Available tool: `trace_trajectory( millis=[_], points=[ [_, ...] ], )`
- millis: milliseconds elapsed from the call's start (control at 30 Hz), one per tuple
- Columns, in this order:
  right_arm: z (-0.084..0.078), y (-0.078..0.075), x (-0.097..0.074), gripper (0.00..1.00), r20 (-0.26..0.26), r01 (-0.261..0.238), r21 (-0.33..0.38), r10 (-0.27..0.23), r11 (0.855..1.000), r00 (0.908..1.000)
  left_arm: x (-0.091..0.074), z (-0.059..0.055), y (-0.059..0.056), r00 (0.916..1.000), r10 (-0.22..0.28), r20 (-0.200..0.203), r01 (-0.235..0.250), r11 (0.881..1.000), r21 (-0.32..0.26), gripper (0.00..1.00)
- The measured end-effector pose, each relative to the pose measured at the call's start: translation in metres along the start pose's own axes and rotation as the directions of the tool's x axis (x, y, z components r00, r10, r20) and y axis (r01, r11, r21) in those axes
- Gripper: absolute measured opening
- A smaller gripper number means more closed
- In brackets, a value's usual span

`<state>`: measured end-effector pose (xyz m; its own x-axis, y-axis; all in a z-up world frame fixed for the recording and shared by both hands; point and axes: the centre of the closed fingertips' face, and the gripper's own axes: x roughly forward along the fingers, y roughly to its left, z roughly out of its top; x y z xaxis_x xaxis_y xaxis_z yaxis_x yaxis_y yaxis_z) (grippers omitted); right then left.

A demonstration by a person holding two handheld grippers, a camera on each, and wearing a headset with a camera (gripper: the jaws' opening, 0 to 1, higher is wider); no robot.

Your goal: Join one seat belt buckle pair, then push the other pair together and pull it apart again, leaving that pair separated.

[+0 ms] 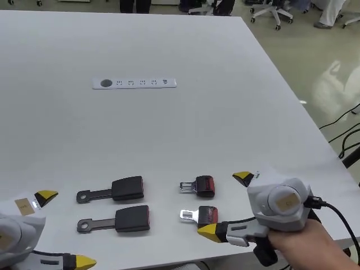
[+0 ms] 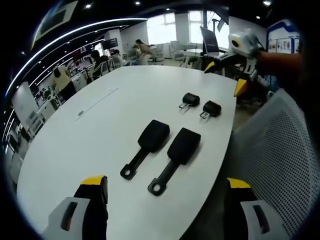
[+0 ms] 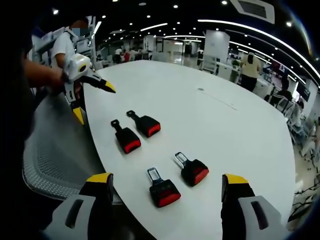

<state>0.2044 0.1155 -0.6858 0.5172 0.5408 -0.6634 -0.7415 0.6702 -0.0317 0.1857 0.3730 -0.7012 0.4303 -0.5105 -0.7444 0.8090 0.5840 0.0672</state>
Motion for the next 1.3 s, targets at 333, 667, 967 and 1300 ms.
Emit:
trace_trajectory(
  millis=[333, 667, 967, 1300],
  points=[
    [-0.004, 0.002, -0.006, 0.86, -0.010, 0.003, 0.017, -0.003, 1.000, 0.9999, -0.003, -0.003, 0.003, 0.9998, 0.022, 0.004, -0.022, 1.000, 0.002, 0.98],
    [-0.007, 0.002, -0.010, 0.86, -0.026, 0.014, 0.019, -0.014, 1.000, 0.9996, -0.006, -0.004, 0.007, 0.9986, 0.053, -0.002, -0.053, 0.999, -0.005, 0.95],
    [-0.007, 0.003, -0.011, 0.85, -0.032, 0.017, 0.009, -0.016, 1.000, 0.9994, -0.005, -0.010, 0.002, 0.9994, 0.033, -0.013, -0.033, 0.999, 0.000, 0.96],
    [-0.013, 0.002, -0.009, 0.81, -0.037, 0.013, 0.004, -0.013, 1.000, 0.9992, -0.004, -0.010, 0.002, 0.9994, 0.024, -0.023, -0.025, 1.000, -0.007, 0.91]
  ],
)
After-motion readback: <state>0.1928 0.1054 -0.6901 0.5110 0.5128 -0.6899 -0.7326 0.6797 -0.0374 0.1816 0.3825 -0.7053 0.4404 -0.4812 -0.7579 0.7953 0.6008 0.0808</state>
